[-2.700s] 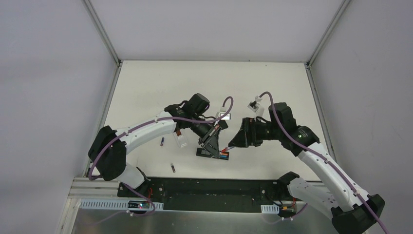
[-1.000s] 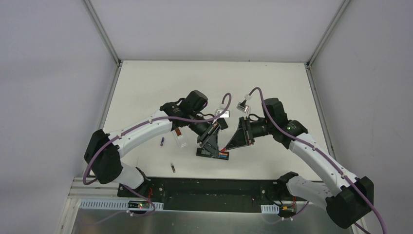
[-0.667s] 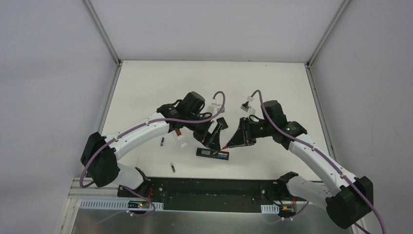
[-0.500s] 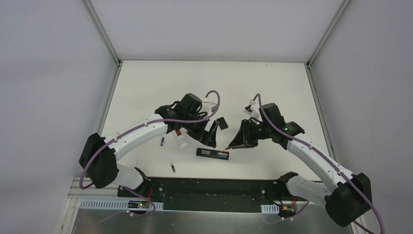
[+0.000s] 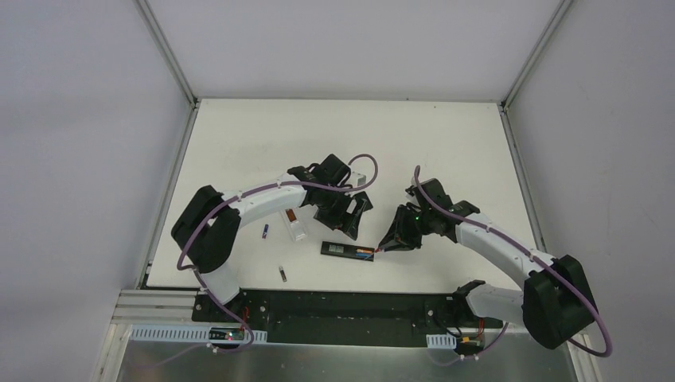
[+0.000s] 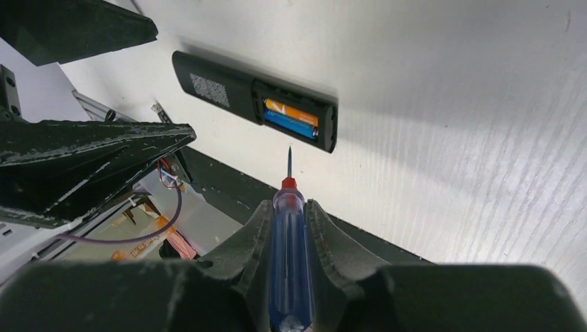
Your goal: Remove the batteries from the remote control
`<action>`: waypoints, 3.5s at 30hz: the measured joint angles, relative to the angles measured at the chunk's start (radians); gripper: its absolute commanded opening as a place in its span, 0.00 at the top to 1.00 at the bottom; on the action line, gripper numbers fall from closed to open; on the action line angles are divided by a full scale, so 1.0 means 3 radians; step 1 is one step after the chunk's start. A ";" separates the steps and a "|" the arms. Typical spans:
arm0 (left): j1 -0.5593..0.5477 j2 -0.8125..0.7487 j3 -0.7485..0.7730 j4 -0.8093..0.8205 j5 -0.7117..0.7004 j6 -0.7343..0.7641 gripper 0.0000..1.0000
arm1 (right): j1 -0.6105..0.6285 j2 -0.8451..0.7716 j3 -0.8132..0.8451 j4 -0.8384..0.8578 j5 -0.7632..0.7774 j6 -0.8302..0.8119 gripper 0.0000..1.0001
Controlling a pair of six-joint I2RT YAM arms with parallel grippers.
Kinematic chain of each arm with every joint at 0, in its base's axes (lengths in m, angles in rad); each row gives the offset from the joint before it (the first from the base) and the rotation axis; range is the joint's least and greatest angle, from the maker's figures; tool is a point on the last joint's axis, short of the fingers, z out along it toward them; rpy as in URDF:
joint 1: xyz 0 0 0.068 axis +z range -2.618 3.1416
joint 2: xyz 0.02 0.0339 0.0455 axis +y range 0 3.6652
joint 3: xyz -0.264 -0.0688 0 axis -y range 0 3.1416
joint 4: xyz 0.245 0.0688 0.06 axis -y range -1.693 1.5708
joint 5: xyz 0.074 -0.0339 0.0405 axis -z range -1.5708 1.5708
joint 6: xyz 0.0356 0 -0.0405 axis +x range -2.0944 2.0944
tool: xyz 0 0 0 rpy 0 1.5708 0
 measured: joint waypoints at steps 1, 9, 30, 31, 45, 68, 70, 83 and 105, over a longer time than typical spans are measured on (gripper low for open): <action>0.0000 0.0042 0.0023 0.0008 0.0001 0.0001 0.22 | 0.0004 0.0046 0.0000 0.0014 0.0028 0.0013 1.00; 0.0000 0.0200 0.0036 0.0041 0.0027 -0.0001 0.24 | 0.0029 0.0182 0.0000 0.0037 0.0169 0.0076 1.00; -0.0080 0.0169 -0.0394 0.0189 0.0167 -0.0123 0.55 | 0.0041 0.0507 0.0347 0.0092 0.0459 0.0051 1.00; -0.0092 0.0160 -0.0416 0.0193 0.0170 -0.0156 0.57 | 0.0041 0.0521 0.0364 0.0094 0.0468 0.0042 1.00; -0.0182 -0.0039 -0.0671 0.0369 -0.0149 -0.0760 0.74 | 0.0045 0.0607 0.0614 0.0081 0.0645 0.0084 1.00; -0.0262 -0.0100 -0.0743 0.0390 -0.0374 -0.1375 0.62 | 0.0413 0.0370 0.0469 0.0253 0.1251 0.0678 1.00; -0.0270 -0.0106 -0.0743 0.0392 -0.0394 -0.1380 0.62 | 0.0435 0.0370 0.0469 0.0262 0.1287 0.0707 1.00; -0.0271 -0.0107 -0.0743 0.0403 -0.0394 -0.1383 0.69 | 0.0577 0.0436 0.0469 0.0206 0.1504 0.0846 1.00; -0.0290 -0.0045 -0.0665 0.0370 -0.0362 -0.1303 0.70 | 0.0786 0.0710 0.0656 0.0233 0.1816 0.0938 1.00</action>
